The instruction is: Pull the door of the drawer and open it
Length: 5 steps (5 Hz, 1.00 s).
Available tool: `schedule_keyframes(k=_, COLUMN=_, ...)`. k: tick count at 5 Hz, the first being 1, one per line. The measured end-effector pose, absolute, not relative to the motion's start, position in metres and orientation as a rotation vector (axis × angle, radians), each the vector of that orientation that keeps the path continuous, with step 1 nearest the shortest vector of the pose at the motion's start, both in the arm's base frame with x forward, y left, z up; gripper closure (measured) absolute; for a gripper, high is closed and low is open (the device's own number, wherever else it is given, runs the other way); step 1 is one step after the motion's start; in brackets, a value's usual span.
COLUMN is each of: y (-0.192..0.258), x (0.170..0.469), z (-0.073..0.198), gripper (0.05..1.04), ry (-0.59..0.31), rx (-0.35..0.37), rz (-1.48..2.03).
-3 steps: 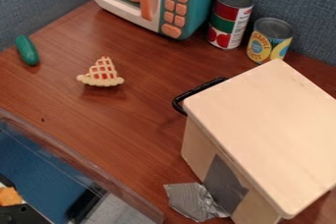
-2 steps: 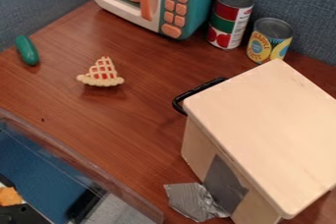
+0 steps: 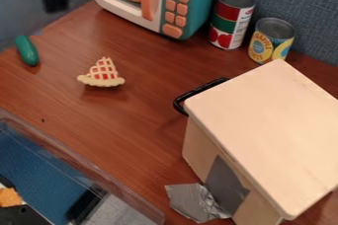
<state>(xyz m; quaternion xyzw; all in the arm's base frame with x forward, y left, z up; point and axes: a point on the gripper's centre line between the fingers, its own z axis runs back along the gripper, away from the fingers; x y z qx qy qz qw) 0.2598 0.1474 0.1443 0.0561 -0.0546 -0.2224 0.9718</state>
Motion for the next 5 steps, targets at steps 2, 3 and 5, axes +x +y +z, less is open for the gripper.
schedule_keyframes(k=2, y=0.096, x=0.279, z=0.12, gripper=0.083, ry=-0.09, rx=0.082, rz=-0.407)
schedule_keyframes(k=3, y=0.068, x=0.288, z=0.103, gripper=0.083, ry=-0.052, rx=0.036, rz=-0.358)
schedule_keyframes(k=5, y=0.022, x=0.306, z=0.087, gripper=0.083, ry=-0.032, rx=-0.036, rz=-0.312)
